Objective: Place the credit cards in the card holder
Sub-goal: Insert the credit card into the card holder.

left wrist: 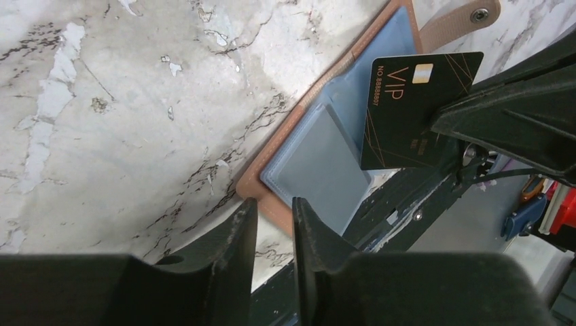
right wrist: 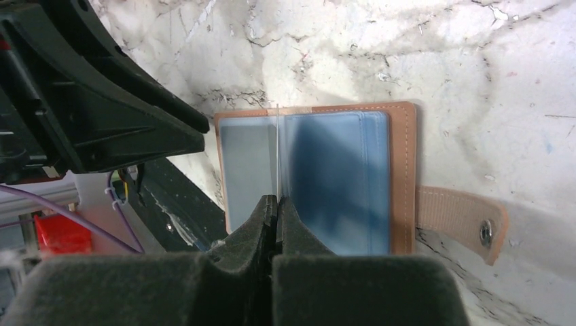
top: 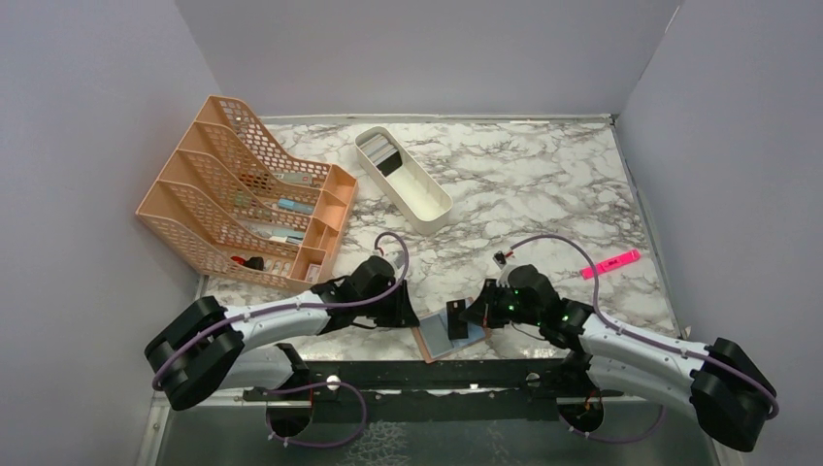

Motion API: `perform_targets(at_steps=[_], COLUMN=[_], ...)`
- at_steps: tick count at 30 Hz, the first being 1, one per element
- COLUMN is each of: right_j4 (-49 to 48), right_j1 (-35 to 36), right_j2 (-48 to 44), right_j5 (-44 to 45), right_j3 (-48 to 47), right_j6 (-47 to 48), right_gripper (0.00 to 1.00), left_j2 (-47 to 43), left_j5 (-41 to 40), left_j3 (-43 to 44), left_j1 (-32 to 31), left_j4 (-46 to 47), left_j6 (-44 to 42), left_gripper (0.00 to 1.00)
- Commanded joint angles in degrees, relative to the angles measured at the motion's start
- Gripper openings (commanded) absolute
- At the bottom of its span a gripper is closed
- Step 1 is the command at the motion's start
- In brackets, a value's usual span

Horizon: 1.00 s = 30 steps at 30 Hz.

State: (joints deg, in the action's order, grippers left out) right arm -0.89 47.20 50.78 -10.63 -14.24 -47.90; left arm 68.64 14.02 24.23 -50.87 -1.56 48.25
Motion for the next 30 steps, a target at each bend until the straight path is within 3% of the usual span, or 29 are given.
perform_targets(at_steps=[1, 7, 17, 21, 23, 26, 30], right_j4=[-5.1, -8.9, -14.3, -10.5, -6.4, -0.7, 1.4], right_j1=[0.2, 0.2, 0.2, 0.2, 0.2, 0.2, 0.2], right_j2=[1.0, 0.9, 1.5, 1.4, 0.0, -3.7, -7.6], right_j5=[-0.3, -0.5, 1.5, 2.0, 2.0, 2.7, 2.0], right_j3=[1.4, 3.7, 6.4, 5.4, 5.0, 5.4, 7.0], right_j6=[1.0, -0.3, -3.2, -5.1, -6.3, -8.9, -12.1], right_gripper=[0.01, 0.01, 0.01, 0.01, 0.01, 0.01, 0.01], left_j2=[3.1, 7.8, 13.7, 15.2, 14.2, 11.2, 7.2], left_j5=[-2.6, -4.2, -8.1, -8.4, -8.4, -8.7, -7.1], left_j3=[-1.0, 2.0, 8.5, 11.5, 12.0, 11.4, 9.3], left_j1=[-0.5, -0.6, -0.1, 0.3, 0.3, 0.2, 0.0], left_j4=[5.7, 5.5, 2.5, 0.1, -1.0, -2.5, -4.1], left_j6=[1.2, -0.8, -4.8, -6.0, -6.1, -6.3, -6.1], left_gripper=[0.25, 0.13, 0.09, 0.08, 0.1, 0.22, 0.27])
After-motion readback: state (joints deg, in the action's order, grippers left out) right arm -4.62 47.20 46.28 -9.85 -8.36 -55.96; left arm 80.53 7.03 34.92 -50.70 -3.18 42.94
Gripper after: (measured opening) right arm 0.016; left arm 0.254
